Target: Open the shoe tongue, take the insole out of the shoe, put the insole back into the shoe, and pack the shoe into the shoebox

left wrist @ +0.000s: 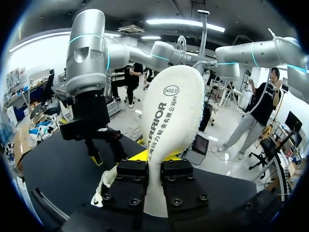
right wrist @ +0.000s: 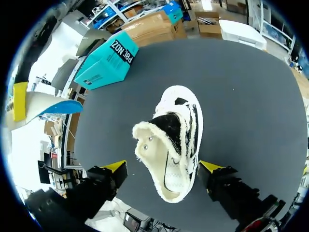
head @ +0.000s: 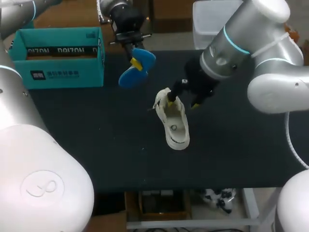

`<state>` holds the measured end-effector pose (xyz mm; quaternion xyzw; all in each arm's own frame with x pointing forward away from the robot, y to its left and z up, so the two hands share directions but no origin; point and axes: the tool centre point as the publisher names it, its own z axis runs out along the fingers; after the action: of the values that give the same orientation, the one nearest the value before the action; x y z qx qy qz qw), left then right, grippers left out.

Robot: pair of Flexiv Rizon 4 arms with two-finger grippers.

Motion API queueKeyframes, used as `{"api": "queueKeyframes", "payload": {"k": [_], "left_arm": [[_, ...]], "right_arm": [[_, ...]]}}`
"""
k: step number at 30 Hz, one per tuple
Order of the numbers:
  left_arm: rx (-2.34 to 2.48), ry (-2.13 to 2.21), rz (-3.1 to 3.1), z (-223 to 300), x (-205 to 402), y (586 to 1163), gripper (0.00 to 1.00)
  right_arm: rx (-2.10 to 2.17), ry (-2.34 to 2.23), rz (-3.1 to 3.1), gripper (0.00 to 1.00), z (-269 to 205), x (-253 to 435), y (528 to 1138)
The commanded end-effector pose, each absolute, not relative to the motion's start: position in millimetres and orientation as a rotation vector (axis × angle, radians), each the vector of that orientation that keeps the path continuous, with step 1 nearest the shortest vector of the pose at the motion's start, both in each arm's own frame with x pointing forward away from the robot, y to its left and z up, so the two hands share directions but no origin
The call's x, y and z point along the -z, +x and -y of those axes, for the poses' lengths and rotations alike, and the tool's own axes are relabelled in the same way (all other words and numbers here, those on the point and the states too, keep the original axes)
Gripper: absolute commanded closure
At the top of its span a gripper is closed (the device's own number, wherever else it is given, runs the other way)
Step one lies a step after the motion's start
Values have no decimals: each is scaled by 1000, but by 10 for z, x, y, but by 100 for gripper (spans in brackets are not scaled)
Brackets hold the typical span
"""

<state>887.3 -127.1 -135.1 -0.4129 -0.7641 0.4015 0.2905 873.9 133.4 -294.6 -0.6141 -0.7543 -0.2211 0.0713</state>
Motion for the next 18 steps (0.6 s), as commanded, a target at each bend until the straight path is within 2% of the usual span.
{"api": "queueKeyframes", "payload": {"k": [1,18], "left_arm": [[-1063,-1180,1985,1342,1360,8763,100],[-1092,-1225,1996,1341,1398,8652,100]], "right_arm": [[714,-1800,2250,0,-1140,2750,8612],[655,-1783,2130,0,-1112,2609,8671]]}}
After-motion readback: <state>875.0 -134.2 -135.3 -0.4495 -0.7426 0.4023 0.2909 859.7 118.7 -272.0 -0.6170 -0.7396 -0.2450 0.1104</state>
